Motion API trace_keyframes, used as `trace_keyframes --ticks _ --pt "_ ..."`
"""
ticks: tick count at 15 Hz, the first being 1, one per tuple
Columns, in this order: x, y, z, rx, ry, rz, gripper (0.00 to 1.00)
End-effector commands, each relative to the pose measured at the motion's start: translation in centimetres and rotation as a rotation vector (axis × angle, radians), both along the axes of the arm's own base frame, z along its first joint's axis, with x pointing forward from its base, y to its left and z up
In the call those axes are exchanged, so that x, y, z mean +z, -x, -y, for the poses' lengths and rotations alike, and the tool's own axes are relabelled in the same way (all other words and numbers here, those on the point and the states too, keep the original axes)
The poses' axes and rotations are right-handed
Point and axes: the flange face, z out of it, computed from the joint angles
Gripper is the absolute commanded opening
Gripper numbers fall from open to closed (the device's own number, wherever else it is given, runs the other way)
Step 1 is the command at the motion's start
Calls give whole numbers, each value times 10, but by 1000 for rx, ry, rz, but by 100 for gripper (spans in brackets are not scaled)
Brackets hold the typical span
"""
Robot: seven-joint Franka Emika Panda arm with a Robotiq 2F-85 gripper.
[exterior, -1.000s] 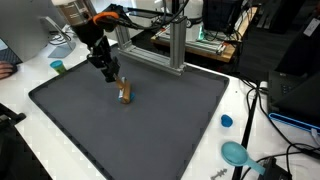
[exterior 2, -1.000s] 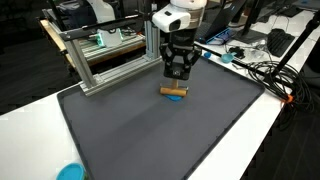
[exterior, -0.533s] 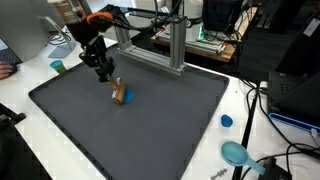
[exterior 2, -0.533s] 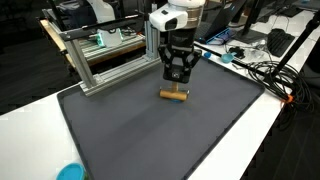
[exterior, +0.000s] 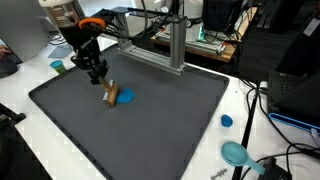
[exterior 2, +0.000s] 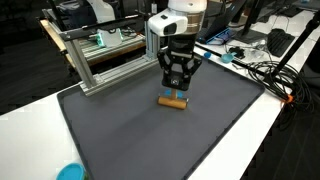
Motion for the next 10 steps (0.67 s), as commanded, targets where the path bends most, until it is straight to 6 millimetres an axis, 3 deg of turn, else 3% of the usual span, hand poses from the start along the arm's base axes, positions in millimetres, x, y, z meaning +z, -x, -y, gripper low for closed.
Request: trace_keyframes --ticks 1,5,10 --pt "3 -6 5 -49 5 30 22" --pt "40 9 -2 -71 -13 100 22" --pt "70 29 -33 -204 -26 33 22"
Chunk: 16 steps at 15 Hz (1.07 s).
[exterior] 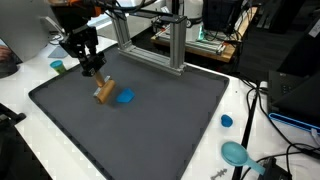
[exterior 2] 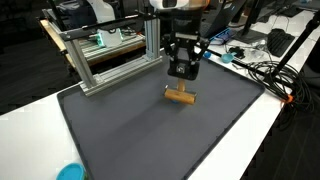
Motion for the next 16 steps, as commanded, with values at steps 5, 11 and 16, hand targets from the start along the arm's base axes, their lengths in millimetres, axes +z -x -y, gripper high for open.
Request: trace_keyframes --ticks 5,11,16 --pt "20 30 -45 -267 -113 -194 22" --pt "12 35 -50 -532 -227 -129 22" --pt "9 47 -44 -758 -248 -42 22"
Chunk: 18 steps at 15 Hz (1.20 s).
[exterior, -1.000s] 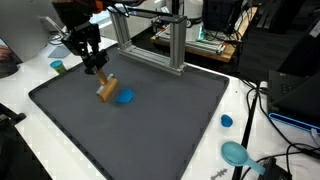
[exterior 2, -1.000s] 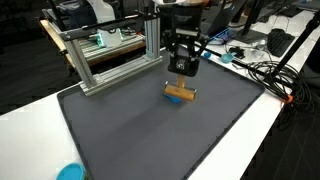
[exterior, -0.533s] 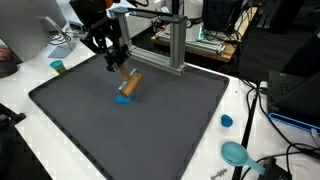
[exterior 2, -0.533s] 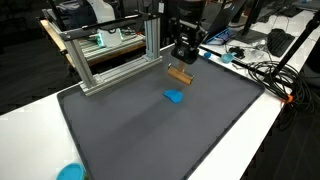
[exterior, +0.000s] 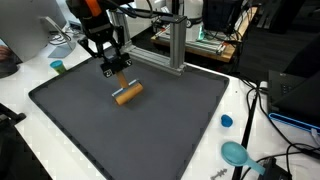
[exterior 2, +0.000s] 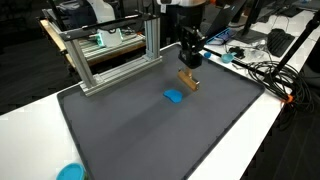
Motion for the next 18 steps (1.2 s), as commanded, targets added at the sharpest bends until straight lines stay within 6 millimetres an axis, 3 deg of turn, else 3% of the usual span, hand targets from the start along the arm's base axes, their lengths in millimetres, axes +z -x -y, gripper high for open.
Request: trace_keyframes --ticks 1,4,5,6,7,8,18 --pt "15 21 3 -186 -14 56 22" --pt "29 33 -3 -264 8 89 22" --pt "9 16 3 -212 4 43 22" --pt "11 18 1 -216 3 47 47" --pt "11 18 1 -214 2 45 47" --pt "8 18 1 -214 3 40 22" --pt "-23 15 33 -146 102 -5 22"
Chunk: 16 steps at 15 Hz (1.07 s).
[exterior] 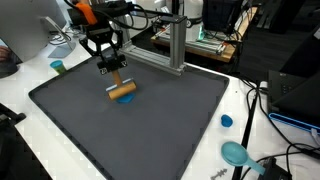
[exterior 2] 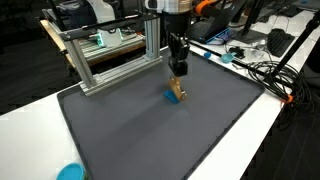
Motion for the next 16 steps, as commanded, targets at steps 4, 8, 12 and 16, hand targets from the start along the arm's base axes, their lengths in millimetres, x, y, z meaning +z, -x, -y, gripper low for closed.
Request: trace_keyframes --ticks 4,8,12,16 --pt "-19 -8 9 79 -2 -41 22" --pt "-24 -14 12 112 -2 -71 22" --pt "-37 -21 23 95 12 -120 22" --pt "-48 -27 37 75 12 -147 22"
